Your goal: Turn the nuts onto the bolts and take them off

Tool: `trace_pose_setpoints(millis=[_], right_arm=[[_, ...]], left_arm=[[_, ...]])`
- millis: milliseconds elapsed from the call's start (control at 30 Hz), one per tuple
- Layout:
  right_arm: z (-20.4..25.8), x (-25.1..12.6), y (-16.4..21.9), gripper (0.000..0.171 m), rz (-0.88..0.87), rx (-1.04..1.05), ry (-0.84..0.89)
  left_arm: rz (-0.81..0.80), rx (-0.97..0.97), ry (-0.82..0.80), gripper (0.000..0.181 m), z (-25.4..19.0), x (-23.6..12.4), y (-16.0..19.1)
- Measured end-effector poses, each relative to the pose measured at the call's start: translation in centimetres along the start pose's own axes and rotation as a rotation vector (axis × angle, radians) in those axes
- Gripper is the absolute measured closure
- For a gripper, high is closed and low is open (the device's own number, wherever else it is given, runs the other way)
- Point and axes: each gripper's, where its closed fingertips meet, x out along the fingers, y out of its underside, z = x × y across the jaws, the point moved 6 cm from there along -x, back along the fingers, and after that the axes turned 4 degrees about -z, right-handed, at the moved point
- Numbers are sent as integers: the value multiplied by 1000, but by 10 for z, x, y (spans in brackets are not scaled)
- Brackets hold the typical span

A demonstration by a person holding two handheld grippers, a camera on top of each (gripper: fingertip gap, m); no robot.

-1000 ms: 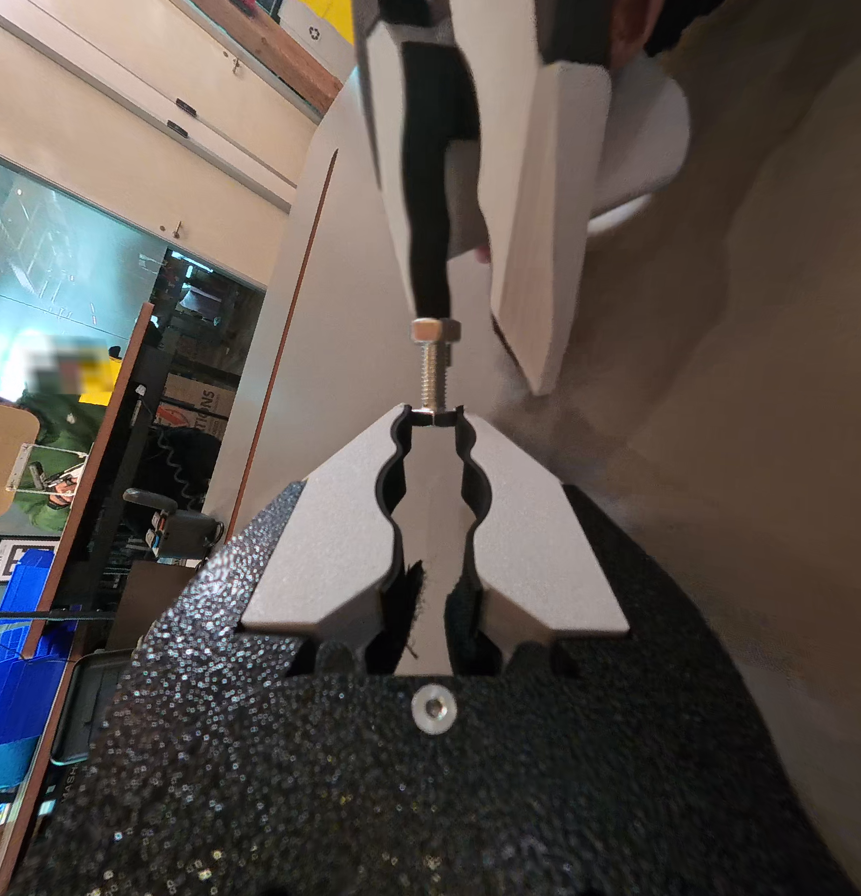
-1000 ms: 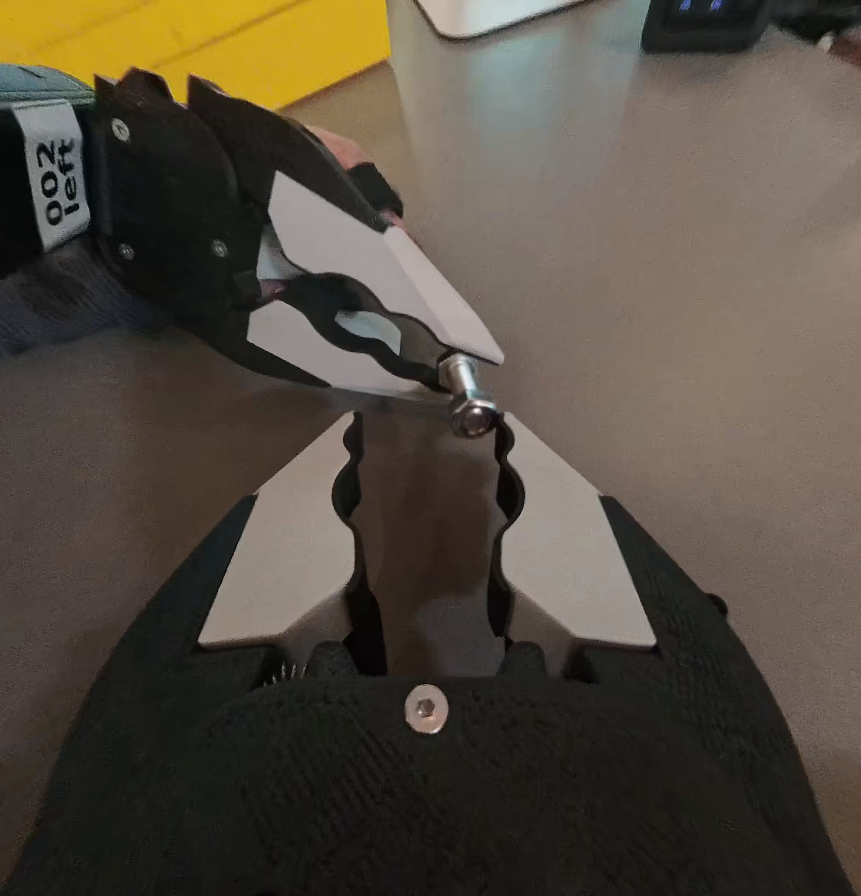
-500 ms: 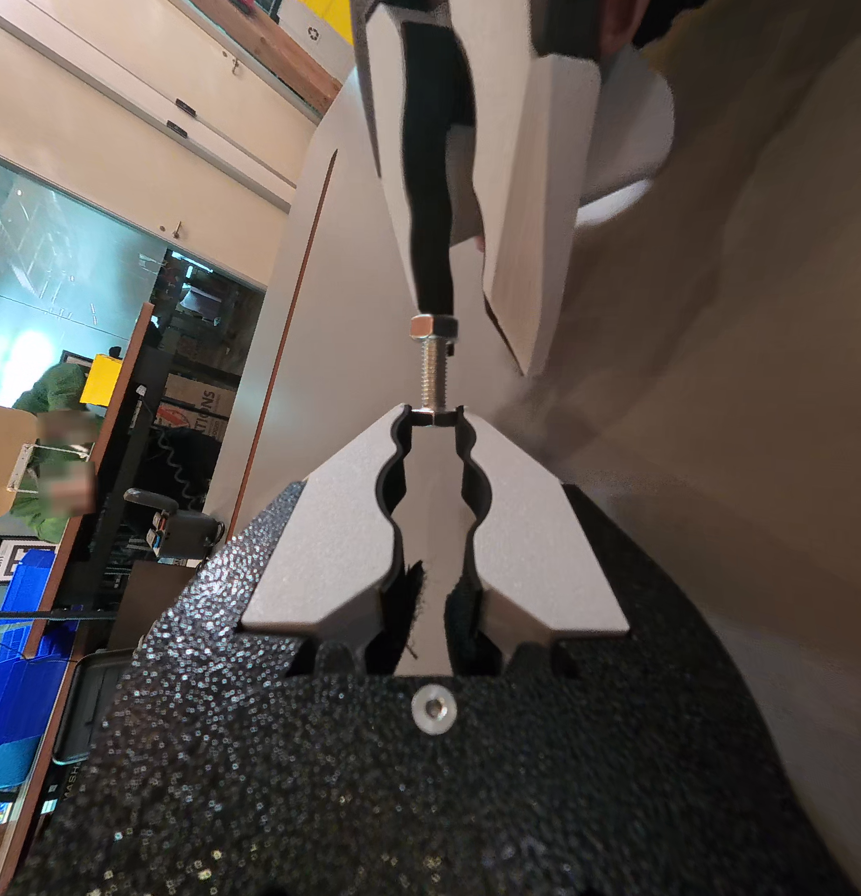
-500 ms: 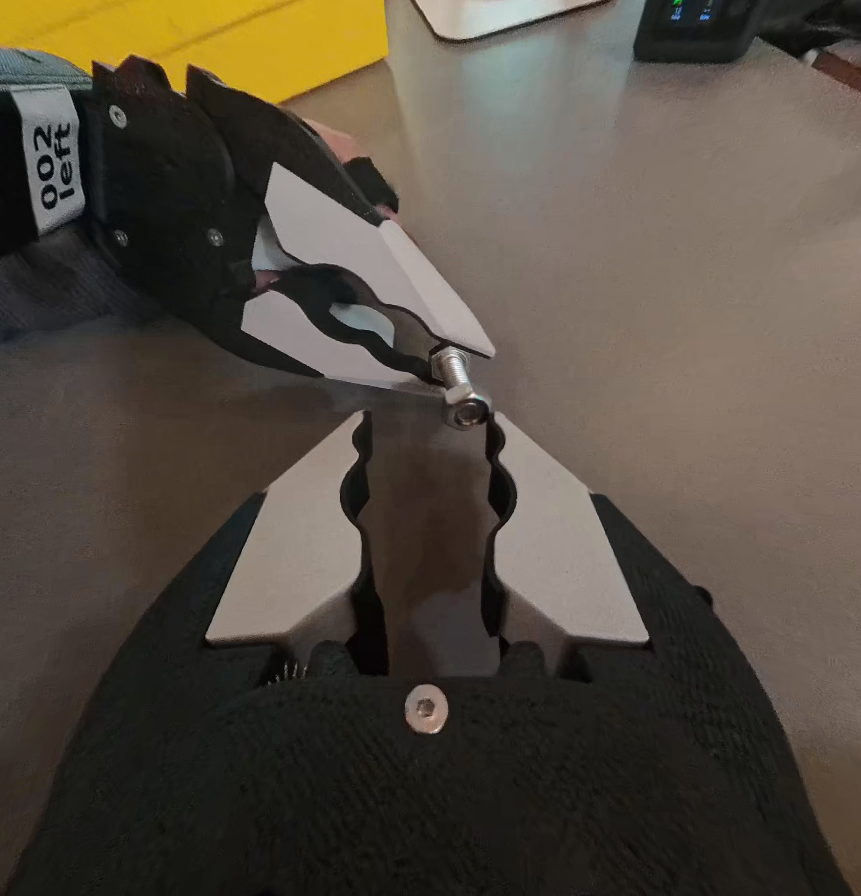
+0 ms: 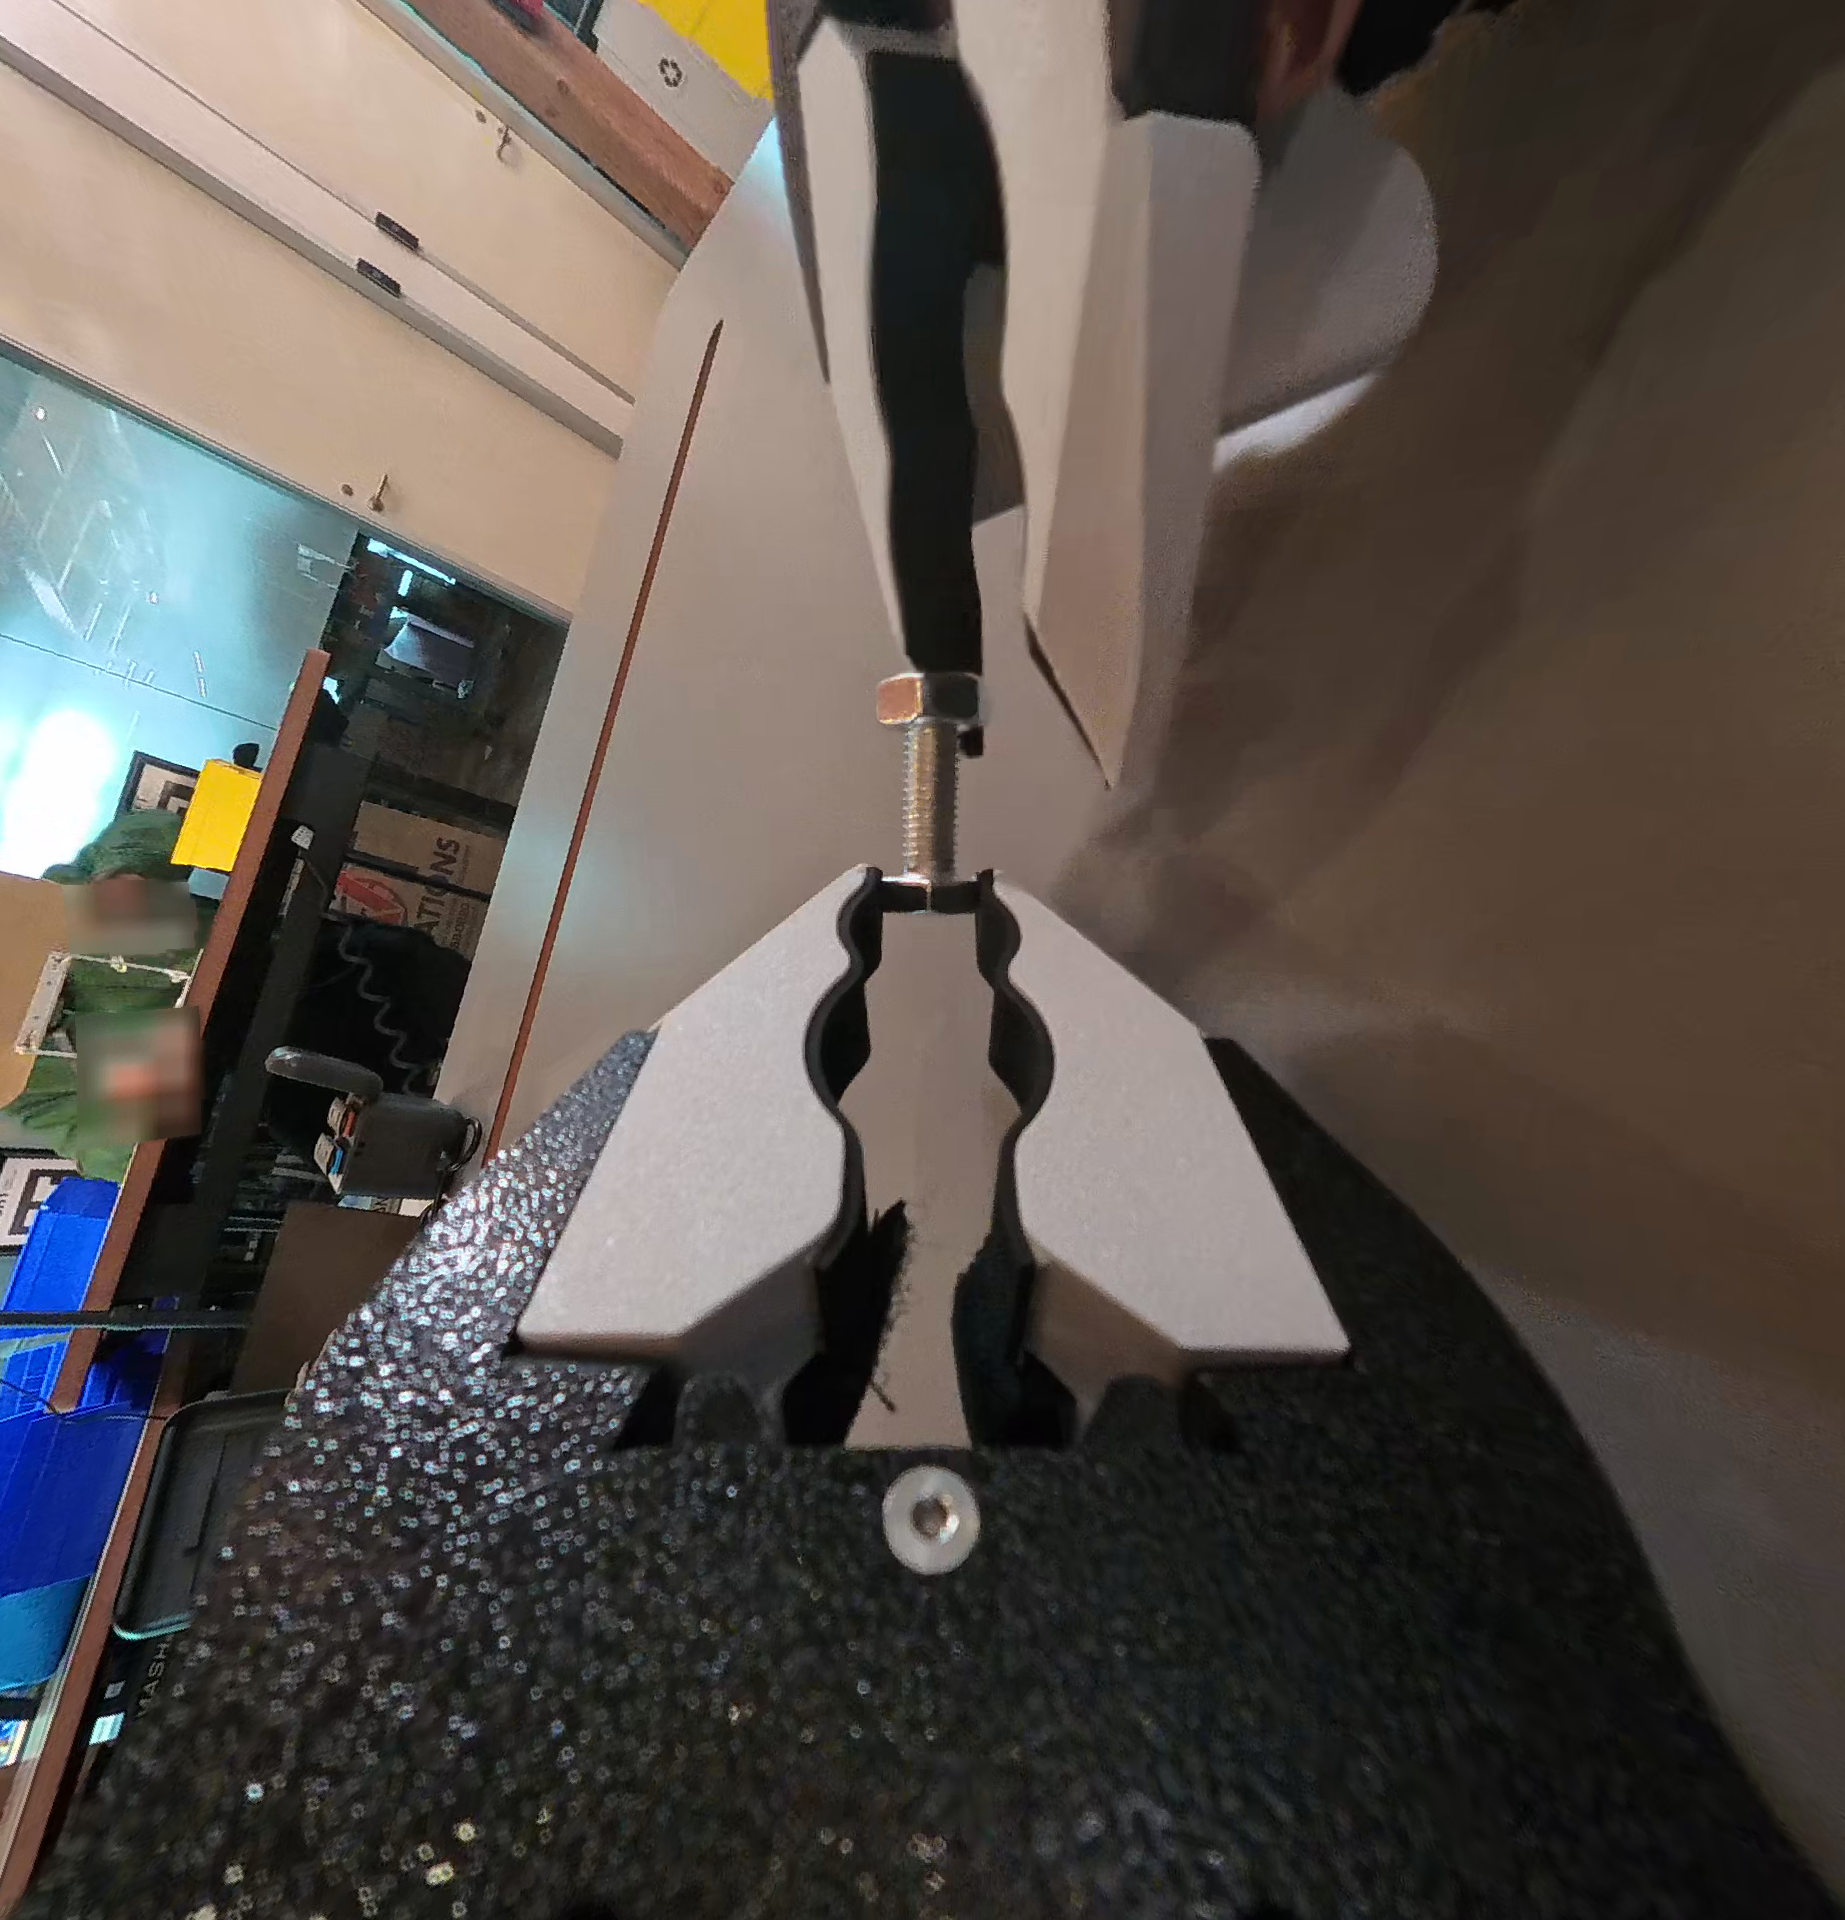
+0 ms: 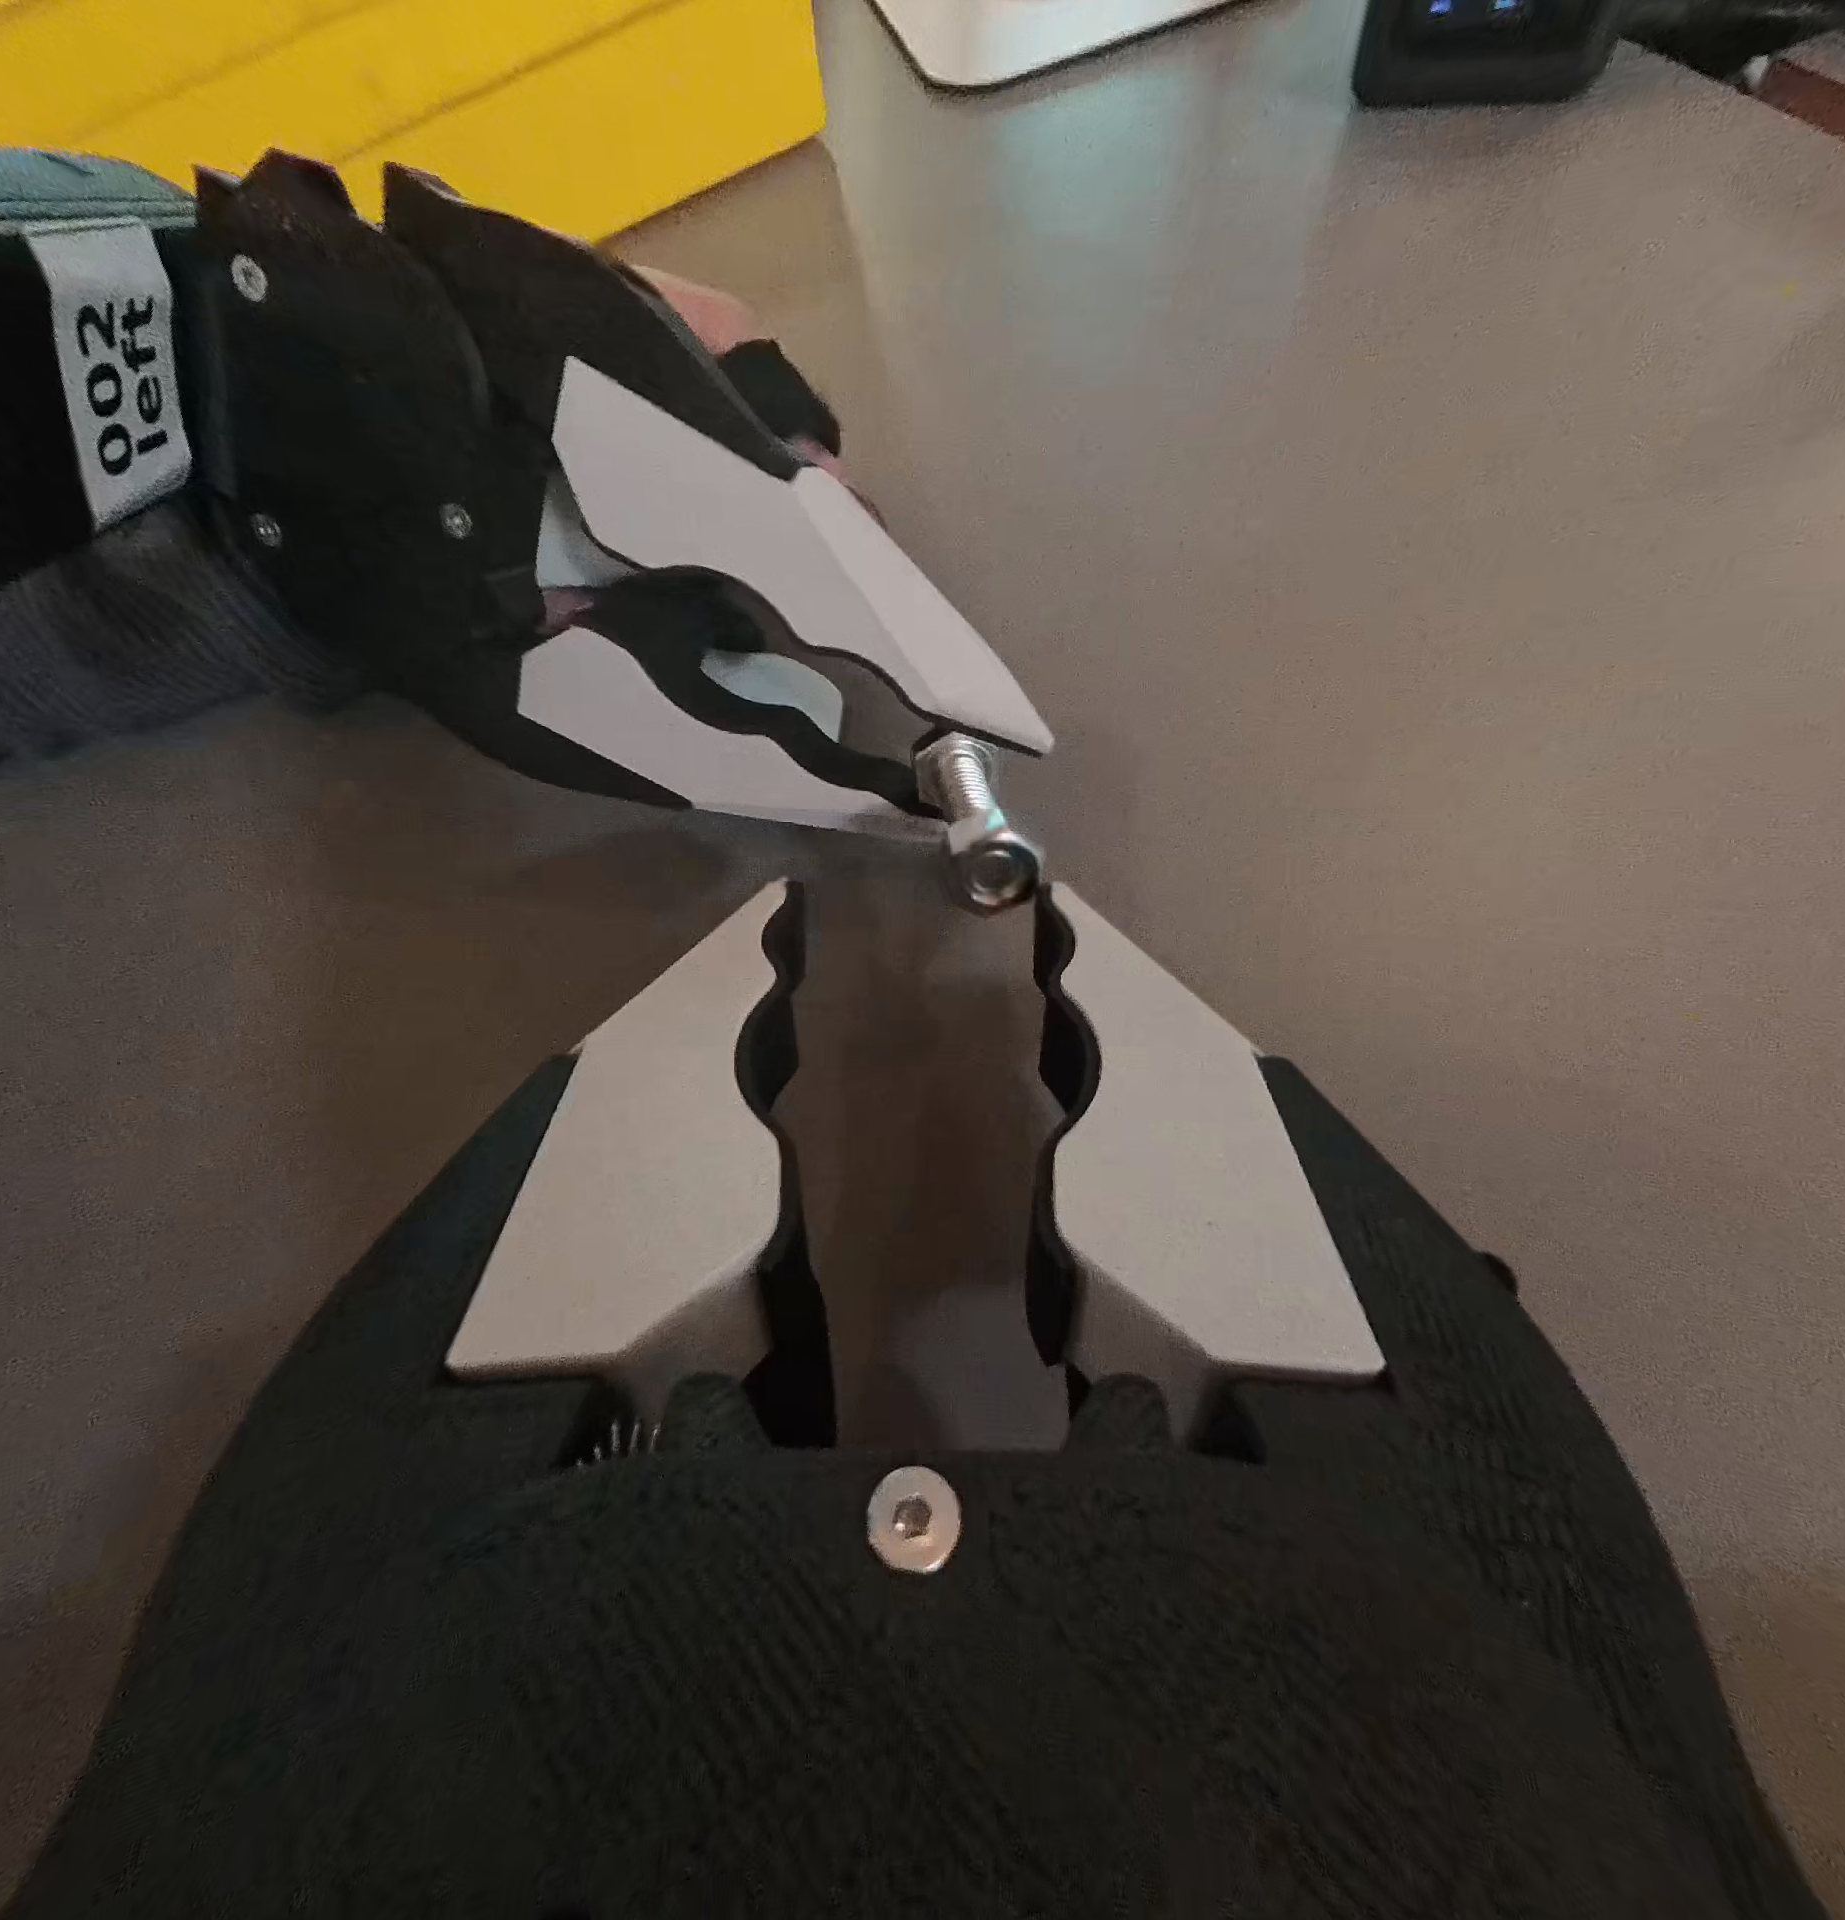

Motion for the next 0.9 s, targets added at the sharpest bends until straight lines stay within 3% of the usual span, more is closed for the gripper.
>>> trace_pose_setpoints(millis=[33,133,200,433,600,767,900], right_arm=[[2,2,-1,124,-7,-33,7],[8,4,-8,116,-50,-181,47],[19,2,-16,123,-140,-261,6],[-6,-5,-4,118,-29,-52,77],[4,4,1,121,23,-127,40],[21,1,-18,118,-148,-256,-7],[14,-7,-17,117,-139,-204,11]], left_arm=[[0,0,-1,165,0,0,0],[-4,-8,1,165,0,-1,0],[1,-1,2,165,0,0,0],[2,2,0,165,0,0,0],[1,-1,1,165,0,0,0],[4,4,2,165,0,0,0],[3,1,1,165,0,0,0]])
